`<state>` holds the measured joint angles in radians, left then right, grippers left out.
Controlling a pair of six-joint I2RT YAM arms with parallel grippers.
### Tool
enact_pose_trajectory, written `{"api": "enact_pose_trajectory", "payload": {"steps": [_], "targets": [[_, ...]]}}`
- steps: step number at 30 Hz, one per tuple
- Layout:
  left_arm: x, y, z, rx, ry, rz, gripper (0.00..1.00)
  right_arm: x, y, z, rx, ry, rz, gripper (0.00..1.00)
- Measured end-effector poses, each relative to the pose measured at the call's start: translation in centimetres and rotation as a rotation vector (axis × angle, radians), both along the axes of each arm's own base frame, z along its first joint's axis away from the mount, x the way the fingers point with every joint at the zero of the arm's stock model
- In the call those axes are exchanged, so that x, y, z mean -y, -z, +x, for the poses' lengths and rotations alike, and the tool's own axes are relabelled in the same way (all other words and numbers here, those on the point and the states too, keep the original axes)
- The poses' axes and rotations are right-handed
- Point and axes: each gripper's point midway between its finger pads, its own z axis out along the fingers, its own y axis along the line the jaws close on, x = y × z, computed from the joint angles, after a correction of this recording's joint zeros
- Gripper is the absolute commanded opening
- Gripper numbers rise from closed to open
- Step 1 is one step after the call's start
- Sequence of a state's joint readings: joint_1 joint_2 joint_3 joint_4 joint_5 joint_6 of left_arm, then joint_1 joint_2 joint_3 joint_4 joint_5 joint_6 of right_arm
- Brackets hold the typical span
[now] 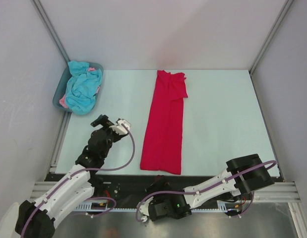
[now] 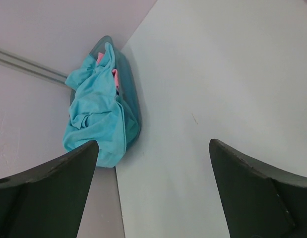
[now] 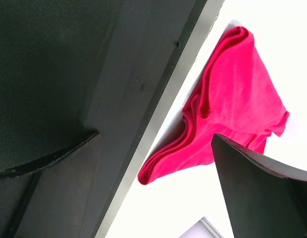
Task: Fold and stack the t-shirts
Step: Fold the tshirt
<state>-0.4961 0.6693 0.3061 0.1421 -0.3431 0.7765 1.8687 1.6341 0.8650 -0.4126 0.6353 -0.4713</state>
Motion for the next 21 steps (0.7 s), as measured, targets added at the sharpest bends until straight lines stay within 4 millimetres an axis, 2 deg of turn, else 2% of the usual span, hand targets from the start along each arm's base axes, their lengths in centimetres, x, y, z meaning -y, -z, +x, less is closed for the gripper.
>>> {"api": "enact_pose_trajectory", "payload": {"steps": [3,6,13,21], "targets": [[-0.9,-0.2,0.2,0.009,-0.041,-0.048,1.00,0.0,-0.1,0.2,0.003,0.002,0.012,1.00],[-2.4,0.4,0.3,-0.002,-0.109,-0.116,1.00,-0.2,-0.2,0.6,0.006,0.010,0.033,1.00],[-6.1,1.5,-1.0,0.058,-0.280,-0.250,1.00,0.9,-0.6,3.8,0.051,0.071,0.051,1.00],[-8.5,1.5,-1.2,0.091,-0.397,-0.303,1.00,2.6,-0.3,7.6,0.082,0.160,0.040,1.00]]}}
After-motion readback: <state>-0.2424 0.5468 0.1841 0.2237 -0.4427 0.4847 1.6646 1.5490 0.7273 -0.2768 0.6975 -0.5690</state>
